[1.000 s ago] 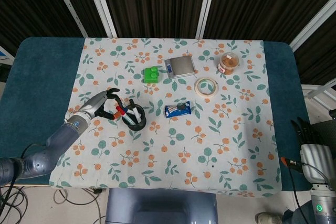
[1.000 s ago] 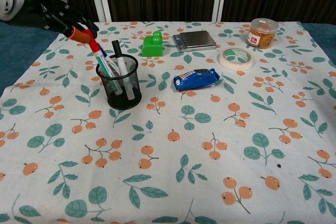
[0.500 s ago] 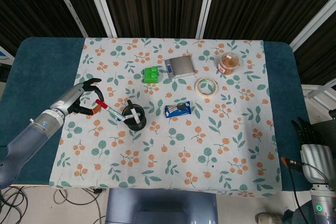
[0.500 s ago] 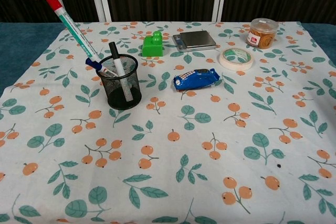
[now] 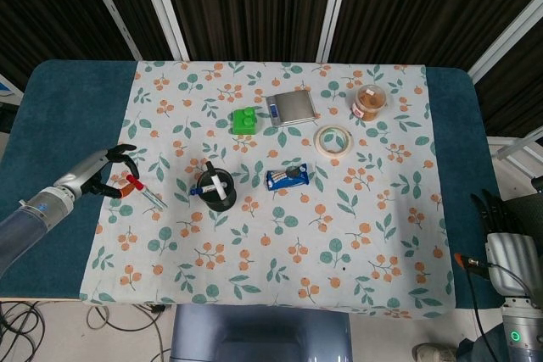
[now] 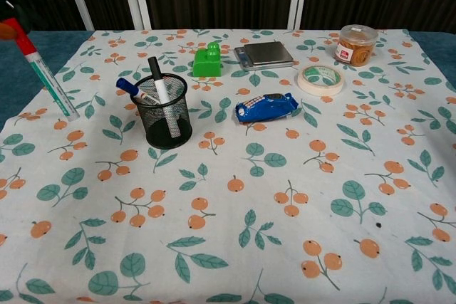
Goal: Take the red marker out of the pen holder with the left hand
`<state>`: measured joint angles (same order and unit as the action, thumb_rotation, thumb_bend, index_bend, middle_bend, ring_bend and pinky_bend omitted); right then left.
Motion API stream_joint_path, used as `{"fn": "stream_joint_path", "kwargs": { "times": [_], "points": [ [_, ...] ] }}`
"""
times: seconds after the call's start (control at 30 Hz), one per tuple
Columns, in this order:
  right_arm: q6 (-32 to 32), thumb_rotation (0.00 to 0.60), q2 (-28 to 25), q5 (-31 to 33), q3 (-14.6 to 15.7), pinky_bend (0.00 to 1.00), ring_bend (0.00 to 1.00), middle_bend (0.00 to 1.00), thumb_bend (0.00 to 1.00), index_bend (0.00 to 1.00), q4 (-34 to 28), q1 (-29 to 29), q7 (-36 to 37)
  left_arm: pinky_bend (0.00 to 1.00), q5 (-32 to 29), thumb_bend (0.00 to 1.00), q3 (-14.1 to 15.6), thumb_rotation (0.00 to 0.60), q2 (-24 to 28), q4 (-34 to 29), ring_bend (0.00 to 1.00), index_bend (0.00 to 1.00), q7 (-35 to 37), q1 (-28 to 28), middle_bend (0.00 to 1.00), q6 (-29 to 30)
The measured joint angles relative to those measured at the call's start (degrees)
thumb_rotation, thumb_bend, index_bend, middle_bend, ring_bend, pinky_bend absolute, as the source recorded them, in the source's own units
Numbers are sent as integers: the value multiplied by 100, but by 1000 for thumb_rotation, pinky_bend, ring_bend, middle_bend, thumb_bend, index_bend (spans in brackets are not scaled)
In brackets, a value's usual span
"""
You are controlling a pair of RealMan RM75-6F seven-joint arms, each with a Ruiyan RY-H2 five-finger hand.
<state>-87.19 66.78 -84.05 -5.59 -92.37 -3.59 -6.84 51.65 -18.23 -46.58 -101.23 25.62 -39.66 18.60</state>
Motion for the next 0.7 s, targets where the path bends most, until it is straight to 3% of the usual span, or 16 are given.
{"fn": "stream_joint_path", "kwargs": {
  "times": [0.33,0.7],
  "points": [
    [-4,600,-5,-1,1,173,65,0,162,75,1,5,4,0,178,427,302,600,-853,530,0,553,-154,-303,54,-96],
    [7,600,-4,13,0,173,65,0,162,75,-7,5,-4,0,-424,424,793,600,-1263,754,0,493,-463,-923,53,-40]
  ]
}}
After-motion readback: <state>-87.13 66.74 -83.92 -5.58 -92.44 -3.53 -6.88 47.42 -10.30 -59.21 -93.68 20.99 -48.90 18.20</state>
